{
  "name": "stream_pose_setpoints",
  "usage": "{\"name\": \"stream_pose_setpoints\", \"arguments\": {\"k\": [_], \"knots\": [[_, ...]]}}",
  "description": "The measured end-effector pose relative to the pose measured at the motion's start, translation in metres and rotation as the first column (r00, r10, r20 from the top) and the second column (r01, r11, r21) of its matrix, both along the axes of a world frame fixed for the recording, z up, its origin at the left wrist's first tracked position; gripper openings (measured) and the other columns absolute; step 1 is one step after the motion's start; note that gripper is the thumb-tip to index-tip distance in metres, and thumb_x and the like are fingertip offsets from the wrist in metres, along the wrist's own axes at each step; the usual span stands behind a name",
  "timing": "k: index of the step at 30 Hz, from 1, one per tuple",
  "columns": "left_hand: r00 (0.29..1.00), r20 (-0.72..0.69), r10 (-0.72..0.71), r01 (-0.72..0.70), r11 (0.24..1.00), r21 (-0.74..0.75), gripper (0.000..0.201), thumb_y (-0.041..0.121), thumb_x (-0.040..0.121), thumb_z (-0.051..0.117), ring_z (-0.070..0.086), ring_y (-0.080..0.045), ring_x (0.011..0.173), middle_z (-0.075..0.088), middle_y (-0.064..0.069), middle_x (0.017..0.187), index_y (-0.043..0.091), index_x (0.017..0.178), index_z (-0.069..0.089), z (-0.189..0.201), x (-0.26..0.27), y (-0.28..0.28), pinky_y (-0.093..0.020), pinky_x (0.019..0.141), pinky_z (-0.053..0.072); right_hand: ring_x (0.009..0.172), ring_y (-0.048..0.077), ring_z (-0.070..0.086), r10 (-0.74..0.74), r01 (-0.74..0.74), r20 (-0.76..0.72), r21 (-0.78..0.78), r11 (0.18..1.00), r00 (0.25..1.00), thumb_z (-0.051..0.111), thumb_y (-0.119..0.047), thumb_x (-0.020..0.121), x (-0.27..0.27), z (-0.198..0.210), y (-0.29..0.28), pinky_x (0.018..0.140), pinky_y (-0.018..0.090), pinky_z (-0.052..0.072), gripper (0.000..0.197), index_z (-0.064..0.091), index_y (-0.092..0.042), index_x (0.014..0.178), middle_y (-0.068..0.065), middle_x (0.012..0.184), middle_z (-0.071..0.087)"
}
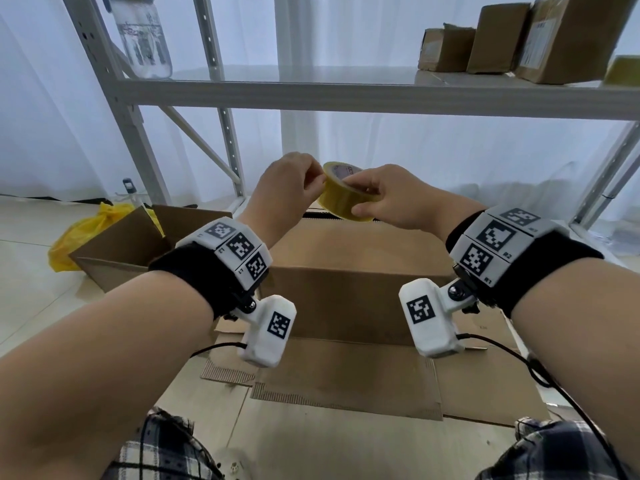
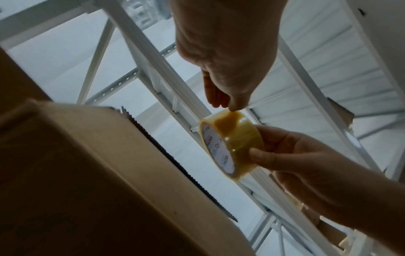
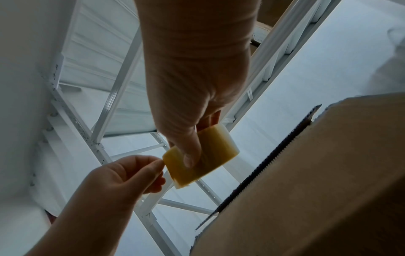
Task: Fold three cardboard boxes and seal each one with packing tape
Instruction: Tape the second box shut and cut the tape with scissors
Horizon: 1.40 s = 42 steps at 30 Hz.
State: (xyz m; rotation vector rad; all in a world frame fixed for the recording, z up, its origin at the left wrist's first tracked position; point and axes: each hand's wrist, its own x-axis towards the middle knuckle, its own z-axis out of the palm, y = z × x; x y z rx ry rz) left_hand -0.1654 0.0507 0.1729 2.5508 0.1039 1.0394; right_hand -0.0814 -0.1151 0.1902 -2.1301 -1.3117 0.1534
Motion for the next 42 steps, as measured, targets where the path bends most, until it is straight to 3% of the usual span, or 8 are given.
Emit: {"name": "stream_pose_setpoints", "arguments": {"k": [9, 15, 21, 27, 31, 35, 39, 42], "knots": [[0.992, -0.126, -0.028, 0.033, 0.999, 0.040, 0.011, 0.014, 0.097, 0.047, 0.050, -0.015, 0.077, 0.055, -0.007, 0.094, 0.005, 0.100, 0.052, -0.012, -0.001, 0.005, -0.012, 0.064, 0.038, 0.088, 0.013, 0.055, -0.050, 0.050, -0.001, 0.031, 0.998, 0.999, 0.061, -0.015, 0.093, -0.005, 0.007, -0.003, 0.067, 0.011, 0.039, 0.016, 0.054, -0.019, 0.107, -0.003, 0.096, 0.058], [0.986, -0.048, -0.159, 0.138, 0.946, -0.295, 0.003, 0.015, 0.097, 0.052, 0.065, -0.016, 0.089, 0.065, -0.005, 0.096, 0.013, 0.099, 0.052, -0.015, 0.000, 0.008, -0.029, 0.083, 0.056, 0.079, 0.007, 0.055, -0.069, 0.069, -0.005, 0.051, 0.996, 0.998, 0.060, -0.016, 0.093, -0.006, 0.013, -0.001, 0.065, 0.009, 0.039, 0.011, 0.056, -0.018, 0.103, -0.004, 0.090, 0.060], [0.987, -0.012, -0.163, 0.148, 0.922, -0.359, 0.019, 0.022, 0.086, 0.070, 0.059, -0.005, 0.077, 0.062, 0.005, 0.086, 0.014, 0.098, 0.057, -0.013, 0.000, 0.009, -0.009, 0.069, 0.050, 0.080, 0.007, 0.054, -0.077, 0.076, 0.005, 0.047, 0.996, 0.997, 0.060, -0.016, 0.093, -0.005, 0.016, -0.001, 0.066, 0.011, 0.040, 0.013, 0.057, -0.017, 0.105, -0.006, 0.088, 0.058], [0.987, 0.008, -0.158, 0.147, 0.901, -0.407, 0.025, 0.018, 0.087, 0.068, 0.064, -0.008, 0.078, 0.066, -0.003, 0.090, 0.008, 0.109, 0.060, -0.008, 0.002, 0.012, -0.013, 0.074, 0.053, 0.086, 0.011, 0.055, -0.057, 0.058, -0.020, 0.048, 0.997, 0.998, 0.059, -0.015, 0.094, -0.005, 0.018, -0.001, 0.070, 0.012, 0.042, 0.020, 0.057, -0.013, 0.114, -0.001, 0.096, 0.058], [0.987, -0.001, -0.162, 0.149, 0.914, -0.376, 0.011, 0.015, 0.091, 0.063, 0.060, -0.005, 0.073, 0.066, 0.000, 0.083, 0.007, 0.099, 0.066, -0.007, 0.001, 0.014, -0.012, 0.072, 0.051, 0.080, 0.007, 0.053, -0.072, 0.079, -0.069, 0.100, 0.992, 0.995, 0.059, -0.014, 0.092, -0.006, 0.017, 0.001, 0.069, 0.015, 0.043, 0.010, 0.058, -0.015, 0.102, -0.004, 0.087, 0.057], [0.992, -0.013, -0.124, 0.115, 0.950, -0.290, 0.003, 0.014, 0.097, 0.052, 0.062, -0.018, 0.083, 0.061, -0.003, 0.089, 0.011, 0.098, 0.053, -0.009, 0.003, 0.009, -0.023, 0.078, 0.052, 0.070, 0.006, 0.048, -0.135, 0.136, -0.021, 0.200, 0.970, 0.991, 0.064, -0.026, 0.090, -0.007, 0.014, 0.005, 0.063, 0.016, 0.040, 0.015, 0.056, -0.015, 0.096, -0.006, 0.078, 0.053], [0.998, 0.025, -0.057, 0.060, 0.979, -0.196, 0.002, 0.011, 0.098, 0.049, 0.058, -0.015, 0.079, 0.057, -0.002, 0.089, 0.010, 0.099, 0.050, -0.012, 0.004, 0.007, -0.008, 0.067, 0.044, 0.066, 0.006, 0.047, -0.160, 0.156, 0.004, 0.205, 0.966, 0.987, 0.063, -0.035, 0.089, -0.010, 0.015, 0.012, 0.059, 0.016, 0.037, 0.022, 0.054, -0.015, 0.091, -0.008, 0.074, 0.051], [0.999, 0.002, -0.052, 0.052, 0.986, -0.159, 0.001, 0.009, 0.098, 0.048, 0.054, -0.012, 0.073, 0.055, 0.000, 0.084, 0.009, 0.097, 0.048, -0.014, 0.005, 0.007, -0.007, 0.061, 0.041, 0.069, 0.007, 0.050, -0.173, 0.165, 0.034, 0.168, 0.972, 0.984, 0.060, -0.038, 0.091, -0.007, 0.016, 0.016, 0.059, 0.017, 0.039, 0.025, 0.054, -0.014, 0.094, -0.006, 0.078, 0.054]]}}
